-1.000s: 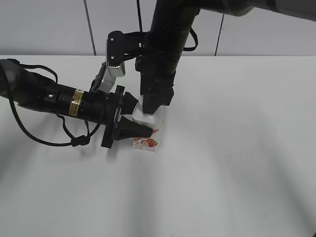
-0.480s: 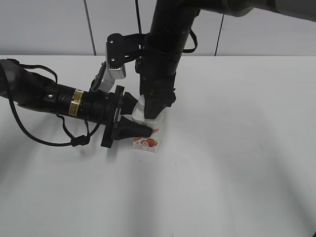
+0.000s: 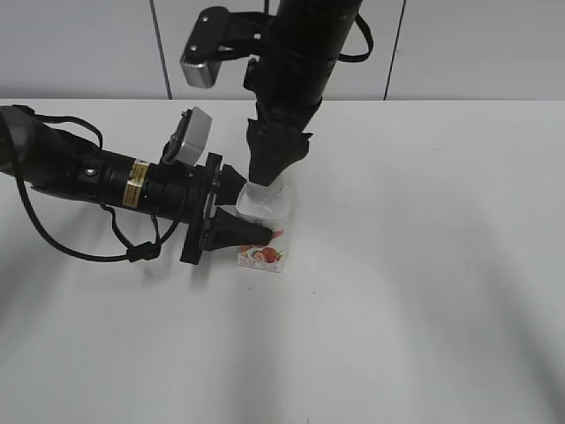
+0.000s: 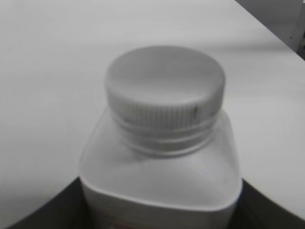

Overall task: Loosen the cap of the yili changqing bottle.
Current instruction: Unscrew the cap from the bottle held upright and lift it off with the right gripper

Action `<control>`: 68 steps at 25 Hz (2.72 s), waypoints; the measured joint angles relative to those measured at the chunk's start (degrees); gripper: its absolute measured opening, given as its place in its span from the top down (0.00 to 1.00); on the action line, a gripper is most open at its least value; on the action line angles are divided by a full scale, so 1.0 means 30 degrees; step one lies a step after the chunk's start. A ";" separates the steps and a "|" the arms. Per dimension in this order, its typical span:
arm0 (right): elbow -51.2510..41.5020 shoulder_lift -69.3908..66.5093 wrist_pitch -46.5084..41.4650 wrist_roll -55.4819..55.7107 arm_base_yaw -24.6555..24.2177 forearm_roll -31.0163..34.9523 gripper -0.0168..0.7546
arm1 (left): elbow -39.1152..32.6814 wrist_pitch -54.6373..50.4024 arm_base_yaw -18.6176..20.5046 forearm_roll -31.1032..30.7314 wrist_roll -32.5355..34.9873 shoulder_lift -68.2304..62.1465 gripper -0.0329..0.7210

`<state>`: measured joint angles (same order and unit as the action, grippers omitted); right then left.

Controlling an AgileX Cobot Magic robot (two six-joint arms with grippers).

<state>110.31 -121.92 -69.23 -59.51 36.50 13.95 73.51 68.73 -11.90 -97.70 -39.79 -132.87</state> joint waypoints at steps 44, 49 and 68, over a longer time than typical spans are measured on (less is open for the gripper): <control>-0.0017 -0.1495 0.0066 2.0146 0.0027 -0.0385 0.47 | 0.0000 0.0036 0.0000 -0.0134 -0.0014 0.0000 0.43; -0.0017 -0.1495 0.0066 1.8775 0.0027 -0.0385 0.47 | 0.0000 0.0036 0.0000 -0.0134 -0.0014 0.0000 0.43; 0.0089 -0.1495 0.0211 -0.4402 0.0027 -0.0396 0.47 | 0.0006 0.0036 0.0018 -0.0288 0.0043 0.0000 0.43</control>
<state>110.57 -126.40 -68.59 -72.72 36.58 12.76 73.53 68.84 -11.85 -98.57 -39.66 -132.87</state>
